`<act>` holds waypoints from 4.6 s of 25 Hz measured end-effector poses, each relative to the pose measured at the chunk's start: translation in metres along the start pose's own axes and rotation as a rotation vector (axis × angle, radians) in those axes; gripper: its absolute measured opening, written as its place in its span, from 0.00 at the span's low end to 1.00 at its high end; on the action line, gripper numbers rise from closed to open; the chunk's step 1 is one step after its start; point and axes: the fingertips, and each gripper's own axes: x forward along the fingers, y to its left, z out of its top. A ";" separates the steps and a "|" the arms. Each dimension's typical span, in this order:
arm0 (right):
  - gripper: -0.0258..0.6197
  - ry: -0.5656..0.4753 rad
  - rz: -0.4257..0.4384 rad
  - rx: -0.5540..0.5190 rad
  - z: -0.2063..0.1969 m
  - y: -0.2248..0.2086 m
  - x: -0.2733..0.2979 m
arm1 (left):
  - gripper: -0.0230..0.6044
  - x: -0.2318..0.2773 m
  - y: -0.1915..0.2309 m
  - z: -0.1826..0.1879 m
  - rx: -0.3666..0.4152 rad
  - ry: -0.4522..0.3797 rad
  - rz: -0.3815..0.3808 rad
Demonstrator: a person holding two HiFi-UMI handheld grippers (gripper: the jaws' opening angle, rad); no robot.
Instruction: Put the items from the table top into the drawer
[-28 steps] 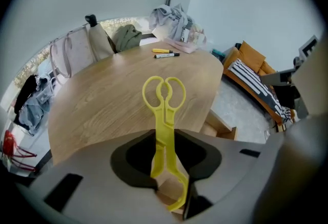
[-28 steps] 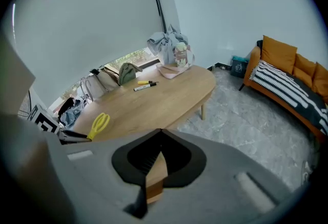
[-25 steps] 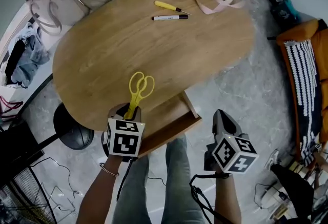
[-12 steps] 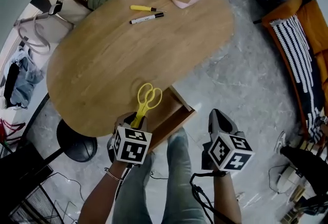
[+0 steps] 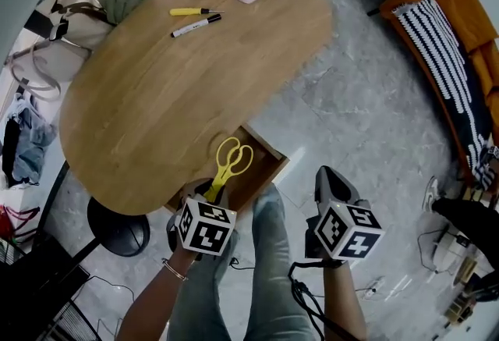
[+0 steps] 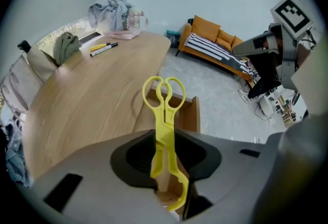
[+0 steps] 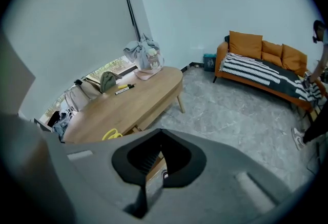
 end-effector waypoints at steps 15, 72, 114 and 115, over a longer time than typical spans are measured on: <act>0.05 0.028 0.014 0.003 -0.008 -0.002 0.004 | 0.34 0.000 0.000 0.001 -0.043 -0.026 -0.036; 0.05 0.180 0.233 -0.230 0.188 0.038 0.214 | 0.34 0.065 0.243 0.276 -0.079 -0.168 0.229; 0.05 0.185 0.197 -0.165 0.175 0.002 0.220 | 0.14 0.107 0.255 0.301 0.422 0.133 -0.015; 0.05 0.183 0.194 -0.166 0.175 0.001 0.220 | 0.14 0.108 0.255 0.301 0.424 0.134 -0.009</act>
